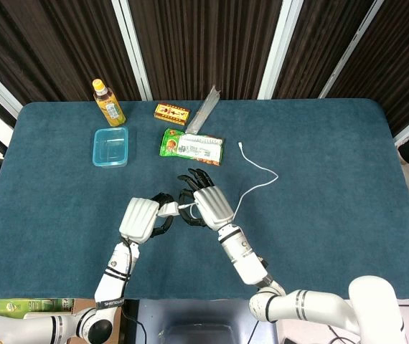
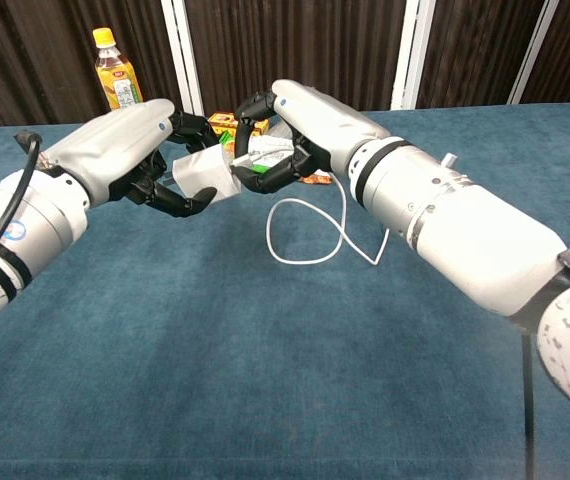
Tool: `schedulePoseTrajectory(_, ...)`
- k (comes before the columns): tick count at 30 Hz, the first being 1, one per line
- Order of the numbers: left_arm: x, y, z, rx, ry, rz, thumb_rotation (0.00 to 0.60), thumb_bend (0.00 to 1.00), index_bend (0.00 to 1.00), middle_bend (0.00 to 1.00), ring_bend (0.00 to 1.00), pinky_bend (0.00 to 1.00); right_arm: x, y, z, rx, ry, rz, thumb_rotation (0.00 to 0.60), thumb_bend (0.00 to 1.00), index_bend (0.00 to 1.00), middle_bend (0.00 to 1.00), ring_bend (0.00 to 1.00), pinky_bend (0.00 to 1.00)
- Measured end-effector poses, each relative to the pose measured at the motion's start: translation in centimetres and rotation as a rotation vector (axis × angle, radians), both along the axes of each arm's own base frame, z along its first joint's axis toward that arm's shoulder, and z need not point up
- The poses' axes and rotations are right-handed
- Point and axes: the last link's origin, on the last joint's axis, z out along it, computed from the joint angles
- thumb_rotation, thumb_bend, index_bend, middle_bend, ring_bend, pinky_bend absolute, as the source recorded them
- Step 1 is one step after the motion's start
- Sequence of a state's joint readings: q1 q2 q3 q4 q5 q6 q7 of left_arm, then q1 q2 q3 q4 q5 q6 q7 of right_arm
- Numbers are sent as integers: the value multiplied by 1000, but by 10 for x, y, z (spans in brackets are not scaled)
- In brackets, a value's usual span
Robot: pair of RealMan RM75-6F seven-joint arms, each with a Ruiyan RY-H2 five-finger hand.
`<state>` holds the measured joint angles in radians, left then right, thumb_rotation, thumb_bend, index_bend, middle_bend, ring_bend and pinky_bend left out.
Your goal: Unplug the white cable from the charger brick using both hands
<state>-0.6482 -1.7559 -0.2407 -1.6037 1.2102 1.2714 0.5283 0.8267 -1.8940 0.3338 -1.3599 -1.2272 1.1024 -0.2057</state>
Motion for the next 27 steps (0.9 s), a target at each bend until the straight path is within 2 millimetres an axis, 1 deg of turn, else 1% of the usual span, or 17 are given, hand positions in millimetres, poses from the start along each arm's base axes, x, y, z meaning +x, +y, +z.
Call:
schedulePoseTrajectory(10, -2, 3, 2, 8, 11, -1, 600, 671, 740, 788, 1000, 1000, -7, -4, 4, -19, 5, -12, 600, 689, 903, 270, 46, 0)
schedulePoseTrajectory(18, -10, 10, 9, 28, 34, 6, 600, 670, 740, 789, 1000, 1000, -21, -10, 15, -35, 15, -35, 600, 690, 904, 271, 48, 0)
schedulePoseTrajectory(21, -17, 15, 14, 40, 52, 11, 600, 664, 740, 790, 1000, 1000, -31, -13, 20, -43, 40, -48, 600, 690, 904, 271, 50, 0)
schedulePoseTrajectory(23, -26, 20, 17, 42, 66, 23, 600, 650, 741, 791, 1000, 1000, -42, -16, 23, -46, 71, -63, 600, 690, 905, 271, 50, 0)
schedulePoseTrajectory(27, -49, 26, 14, 22, 98, 70, 600, 624, 737, 792, 1000, 1000, -64, -21, 22, -44, 156, -97, 600, 689, 906, 271, 50, 0)
